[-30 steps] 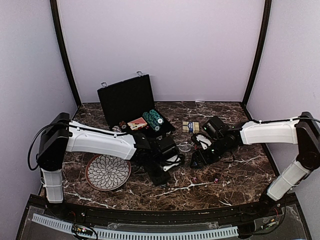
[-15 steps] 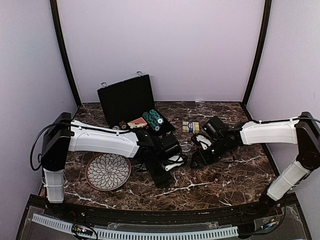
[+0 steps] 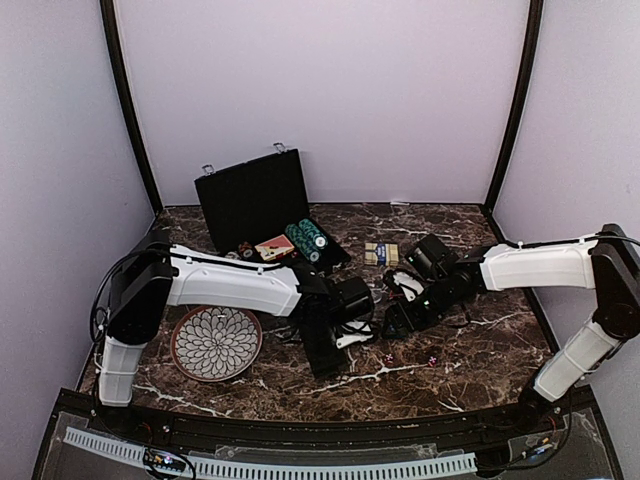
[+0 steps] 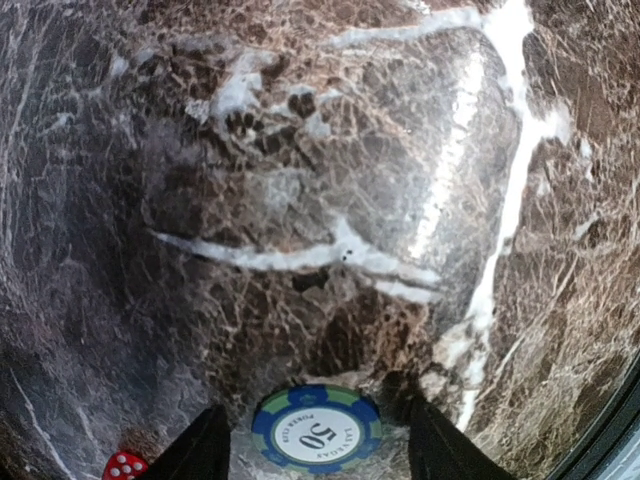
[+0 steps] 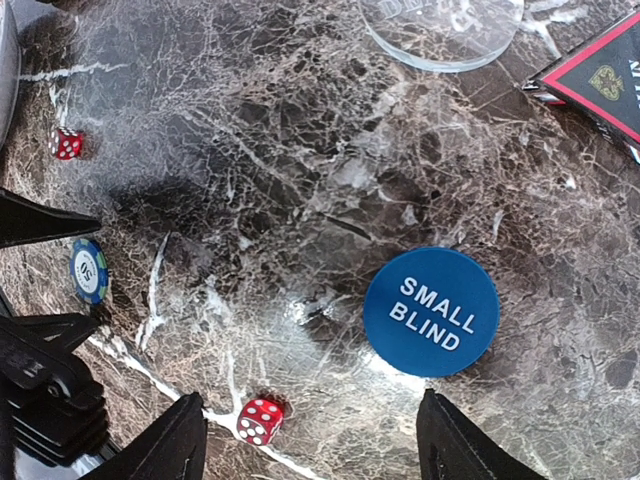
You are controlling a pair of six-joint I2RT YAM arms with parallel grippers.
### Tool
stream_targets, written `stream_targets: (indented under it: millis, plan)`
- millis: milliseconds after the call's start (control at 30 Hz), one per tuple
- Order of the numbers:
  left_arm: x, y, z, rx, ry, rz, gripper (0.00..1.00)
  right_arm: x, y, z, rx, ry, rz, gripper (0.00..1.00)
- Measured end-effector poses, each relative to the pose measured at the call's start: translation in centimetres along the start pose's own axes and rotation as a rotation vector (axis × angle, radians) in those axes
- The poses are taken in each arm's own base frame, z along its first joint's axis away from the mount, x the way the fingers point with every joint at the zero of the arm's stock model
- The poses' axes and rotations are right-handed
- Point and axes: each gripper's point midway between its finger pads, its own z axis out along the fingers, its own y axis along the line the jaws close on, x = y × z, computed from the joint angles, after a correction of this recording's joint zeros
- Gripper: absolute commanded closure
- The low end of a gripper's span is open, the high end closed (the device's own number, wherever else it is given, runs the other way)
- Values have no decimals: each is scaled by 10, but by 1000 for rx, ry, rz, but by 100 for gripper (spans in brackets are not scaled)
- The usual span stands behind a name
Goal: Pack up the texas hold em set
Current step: Pick up the poker chip from the center of the board.
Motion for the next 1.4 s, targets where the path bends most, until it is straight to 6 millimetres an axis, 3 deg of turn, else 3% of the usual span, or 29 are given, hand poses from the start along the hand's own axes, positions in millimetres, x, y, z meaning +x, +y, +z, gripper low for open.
stream_targets:
  millis: [533,1067,1400]
  plan:
    - [1,1,1,2,24,1,60,1,0,0,1,2,0,27]
    - [-4,0,-2,5,1,-13,60,0,0,0,1,1,0,27]
    - [-15,0,-14,3,-55,-20,60,0,0,0,1,1,1,27]
